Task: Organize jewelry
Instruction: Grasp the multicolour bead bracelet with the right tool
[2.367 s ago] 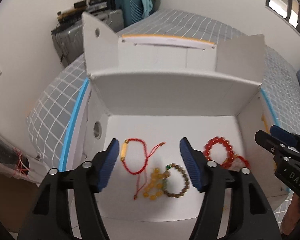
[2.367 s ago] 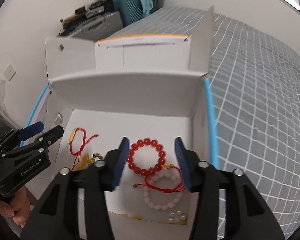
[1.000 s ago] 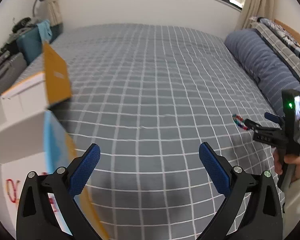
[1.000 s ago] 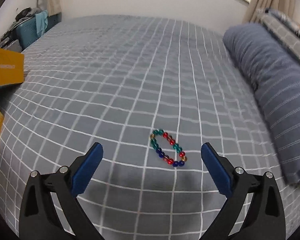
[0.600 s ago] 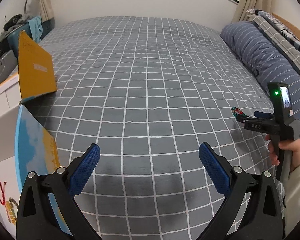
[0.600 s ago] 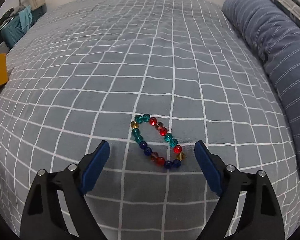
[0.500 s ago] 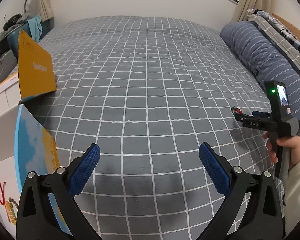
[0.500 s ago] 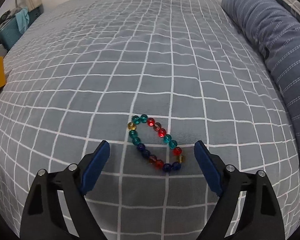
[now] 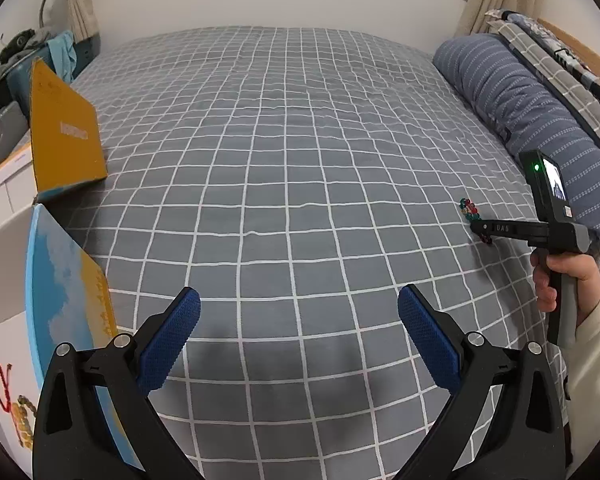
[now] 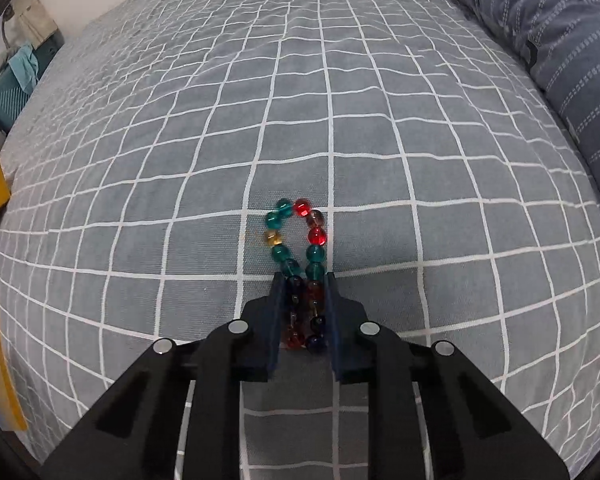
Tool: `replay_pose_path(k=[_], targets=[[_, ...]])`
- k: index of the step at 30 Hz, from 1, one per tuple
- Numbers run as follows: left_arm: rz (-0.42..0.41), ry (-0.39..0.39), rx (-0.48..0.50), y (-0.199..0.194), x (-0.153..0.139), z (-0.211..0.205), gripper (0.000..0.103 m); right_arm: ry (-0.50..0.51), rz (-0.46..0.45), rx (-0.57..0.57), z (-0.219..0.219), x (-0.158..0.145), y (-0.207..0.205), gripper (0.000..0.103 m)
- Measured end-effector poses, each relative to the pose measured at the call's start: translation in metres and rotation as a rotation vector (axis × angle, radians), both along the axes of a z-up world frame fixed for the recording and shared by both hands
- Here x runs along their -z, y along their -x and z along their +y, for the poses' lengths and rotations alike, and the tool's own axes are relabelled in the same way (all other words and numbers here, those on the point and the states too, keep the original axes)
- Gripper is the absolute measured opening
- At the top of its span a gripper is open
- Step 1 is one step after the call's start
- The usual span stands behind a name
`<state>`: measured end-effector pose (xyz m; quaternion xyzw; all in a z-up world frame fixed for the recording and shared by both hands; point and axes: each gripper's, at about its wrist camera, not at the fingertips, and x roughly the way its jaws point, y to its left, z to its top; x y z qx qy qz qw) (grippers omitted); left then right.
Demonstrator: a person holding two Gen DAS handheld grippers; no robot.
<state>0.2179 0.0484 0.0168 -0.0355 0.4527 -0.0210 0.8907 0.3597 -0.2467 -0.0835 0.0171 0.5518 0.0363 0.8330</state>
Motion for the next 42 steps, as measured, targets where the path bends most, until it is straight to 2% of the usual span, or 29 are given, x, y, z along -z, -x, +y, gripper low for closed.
replay_pose_path(k=[20, 22, 37, 40, 42], targets=[[-0.02, 0.007, 0.068, 0.006, -0.01, -0.018, 0.097, -0.014, -0.071, 0.02, -0.002, -0.037, 0.042, 0.018], [-0.021, 0.008, 0.076, 0.007, -0.011, -0.02, 0.097, -0.014, -0.081, 0.015, -0.001, -0.042, 0.047, 0.0], [-0.045, 0.012, 0.065, 0.022, -0.025, -0.017, 0.097, -0.018, -0.145, 0.01, 0.006, -0.083, 0.075, 0.0], [-0.044, 0.014, 0.06, 0.024, -0.025, -0.015, 0.097, 0.008, -0.151, 0.006, 0.007, -0.085, 0.075, 0.0], [-0.046, 0.012, 0.063, 0.026, -0.026, -0.014, 0.097, 0.013, -0.114, 0.009, 0.005, -0.076, 0.068, 0.0]])
